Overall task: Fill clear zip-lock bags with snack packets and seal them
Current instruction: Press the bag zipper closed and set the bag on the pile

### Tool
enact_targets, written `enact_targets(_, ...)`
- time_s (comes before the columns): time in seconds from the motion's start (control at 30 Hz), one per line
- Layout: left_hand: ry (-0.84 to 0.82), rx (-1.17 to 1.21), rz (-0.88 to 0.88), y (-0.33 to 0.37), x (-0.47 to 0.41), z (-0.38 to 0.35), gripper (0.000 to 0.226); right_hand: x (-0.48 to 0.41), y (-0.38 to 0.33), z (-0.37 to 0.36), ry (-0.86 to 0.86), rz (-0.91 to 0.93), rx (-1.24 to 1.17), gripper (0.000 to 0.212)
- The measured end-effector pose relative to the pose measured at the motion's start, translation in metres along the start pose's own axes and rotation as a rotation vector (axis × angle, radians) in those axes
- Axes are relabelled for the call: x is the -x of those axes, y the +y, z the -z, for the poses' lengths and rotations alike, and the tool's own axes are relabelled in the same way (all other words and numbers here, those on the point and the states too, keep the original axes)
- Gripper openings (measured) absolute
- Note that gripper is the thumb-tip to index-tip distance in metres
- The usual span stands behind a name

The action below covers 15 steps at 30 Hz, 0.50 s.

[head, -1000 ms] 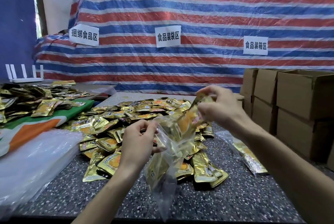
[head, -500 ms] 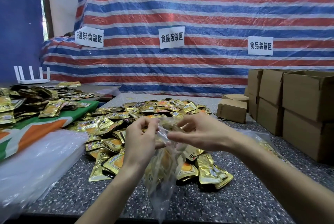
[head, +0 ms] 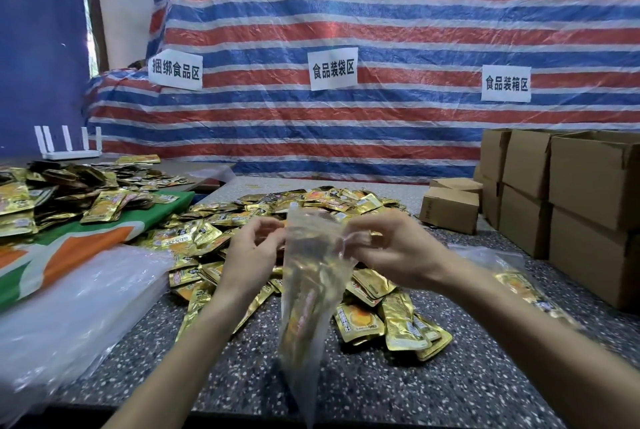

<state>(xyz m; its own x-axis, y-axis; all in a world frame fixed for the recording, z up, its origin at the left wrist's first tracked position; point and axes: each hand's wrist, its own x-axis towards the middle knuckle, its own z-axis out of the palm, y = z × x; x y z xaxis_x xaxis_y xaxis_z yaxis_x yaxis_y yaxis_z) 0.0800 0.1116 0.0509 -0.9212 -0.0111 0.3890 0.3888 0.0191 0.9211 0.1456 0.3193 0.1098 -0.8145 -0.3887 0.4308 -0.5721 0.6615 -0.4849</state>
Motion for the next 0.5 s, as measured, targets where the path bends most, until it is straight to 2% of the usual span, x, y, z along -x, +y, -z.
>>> enact_targets(0.07,-0.214,-0.002,0.064,-0.004,-0.008,0.002,0.021,-0.002,-0.001,-0.003,0.016,0.066,0.002,0.018)
enact_targets(0.13,-0.385,0.091,0.128,-0.008,-0.011,0.003,0.023,-0.005,-0.001,-0.004,0.024,0.116,-0.009,0.017)
enact_targets(0.2,-0.441,0.151,0.115,-0.010,-0.011,0.005,0.030,-0.007,-0.001,-0.003,0.024,0.145,-0.003,0.019)
enact_targets(0.33,-0.334,0.186,0.069,-0.011,-0.012,0.011,0.027,-0.010,0.000,0.006,0.077,0.174,-0.028,0.016)
enact_targets(0.37,-0.280,0.207,0.063,-0.013,-0.014,0.014,0.023,-0.009,0.001,0.010,0.093,0.168,-0.047,0.019)
enact_targets(0.4,-0.232,0.217,0.058,-0.012,-0.014,0.015,0.010,-0.009,0.004,0.014,0.102,0.145,-0.044,0.024)
enact_targets(0.43,-0.184,0.198,0.036,-0.013,-0.015,0.016,0.014,-0.008,0.008,0.017,0.094,0.100,-0.015,0.030)
enact_targets(0.5,-0.133,0.138,-0.012,-0.013,-0.013,0.017,0.038,-0.007,0.017,0.024,-0.003,-0.011,0.055,0.034)
